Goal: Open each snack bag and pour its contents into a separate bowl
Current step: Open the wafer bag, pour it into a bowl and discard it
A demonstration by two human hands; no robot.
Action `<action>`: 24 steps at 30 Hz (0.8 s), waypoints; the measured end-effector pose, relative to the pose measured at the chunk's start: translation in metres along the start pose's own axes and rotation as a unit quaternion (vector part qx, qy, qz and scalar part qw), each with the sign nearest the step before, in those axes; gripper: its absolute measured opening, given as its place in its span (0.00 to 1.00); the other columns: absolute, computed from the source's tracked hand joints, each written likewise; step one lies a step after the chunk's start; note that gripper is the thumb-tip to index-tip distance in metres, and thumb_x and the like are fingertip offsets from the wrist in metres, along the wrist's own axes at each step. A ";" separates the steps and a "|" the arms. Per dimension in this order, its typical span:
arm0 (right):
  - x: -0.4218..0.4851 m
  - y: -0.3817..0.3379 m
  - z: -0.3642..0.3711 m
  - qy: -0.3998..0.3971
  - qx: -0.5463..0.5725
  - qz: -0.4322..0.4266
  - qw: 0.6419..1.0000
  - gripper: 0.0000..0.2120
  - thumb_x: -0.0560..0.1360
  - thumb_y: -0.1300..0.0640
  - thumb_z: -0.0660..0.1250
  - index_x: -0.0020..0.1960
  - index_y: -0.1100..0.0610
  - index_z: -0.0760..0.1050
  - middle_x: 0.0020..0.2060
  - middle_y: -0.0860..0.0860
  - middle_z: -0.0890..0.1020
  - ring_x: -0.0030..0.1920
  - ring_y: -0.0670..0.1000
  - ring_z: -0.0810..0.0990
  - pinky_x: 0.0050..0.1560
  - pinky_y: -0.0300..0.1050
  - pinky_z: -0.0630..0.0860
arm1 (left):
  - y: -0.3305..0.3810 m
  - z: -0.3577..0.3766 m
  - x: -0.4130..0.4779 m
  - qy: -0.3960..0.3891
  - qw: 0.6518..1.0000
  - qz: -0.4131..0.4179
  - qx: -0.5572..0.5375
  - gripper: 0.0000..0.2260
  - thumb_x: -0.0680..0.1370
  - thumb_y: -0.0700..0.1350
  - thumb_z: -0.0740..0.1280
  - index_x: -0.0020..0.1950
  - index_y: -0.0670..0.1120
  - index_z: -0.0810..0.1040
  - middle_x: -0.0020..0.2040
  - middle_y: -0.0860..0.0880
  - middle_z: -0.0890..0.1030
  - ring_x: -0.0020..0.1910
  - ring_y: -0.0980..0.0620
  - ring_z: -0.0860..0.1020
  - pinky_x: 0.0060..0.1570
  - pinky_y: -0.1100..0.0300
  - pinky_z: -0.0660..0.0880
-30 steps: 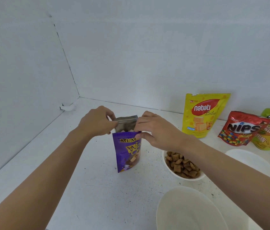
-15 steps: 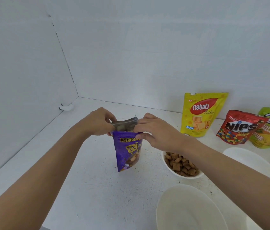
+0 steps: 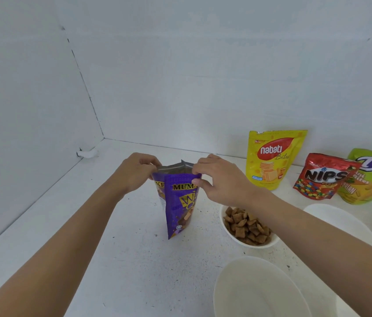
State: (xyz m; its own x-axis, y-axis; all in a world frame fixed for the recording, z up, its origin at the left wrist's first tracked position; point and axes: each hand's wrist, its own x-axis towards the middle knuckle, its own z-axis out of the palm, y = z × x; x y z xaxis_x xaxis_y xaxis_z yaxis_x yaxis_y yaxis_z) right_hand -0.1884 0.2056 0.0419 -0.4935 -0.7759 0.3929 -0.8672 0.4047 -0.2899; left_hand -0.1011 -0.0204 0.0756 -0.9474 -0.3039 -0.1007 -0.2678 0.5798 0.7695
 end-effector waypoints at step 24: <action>-0.010 -0.005 0.001 0.047 -0.088 0.000 0.995 0.14 0.80 0.45 0.59 0.47 0.51 0.80 0.42 0.45 0.79 0.49 0.53 0.75 0.45 0.53 0.73 | -0.005 0.006 -0.011 -0.045 0.996 0.071 0.032 0.10 0.81 0.41 0.62 0.47 0.50 0.83 0.42 0.52 0.86 0.37 0.50 0.85 0.47 0.55 0.73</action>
State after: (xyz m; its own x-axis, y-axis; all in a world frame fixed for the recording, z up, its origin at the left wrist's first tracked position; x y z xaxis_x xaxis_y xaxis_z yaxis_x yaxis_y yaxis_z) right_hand -0.1792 0.2113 0.0386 -0.4903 -0.7305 0.4754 -0.8614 0.4892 -0.1367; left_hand -0.0902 -0.0150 0.0694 -0.9876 -0.1477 -0.0527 -0.1381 0.6593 0.7391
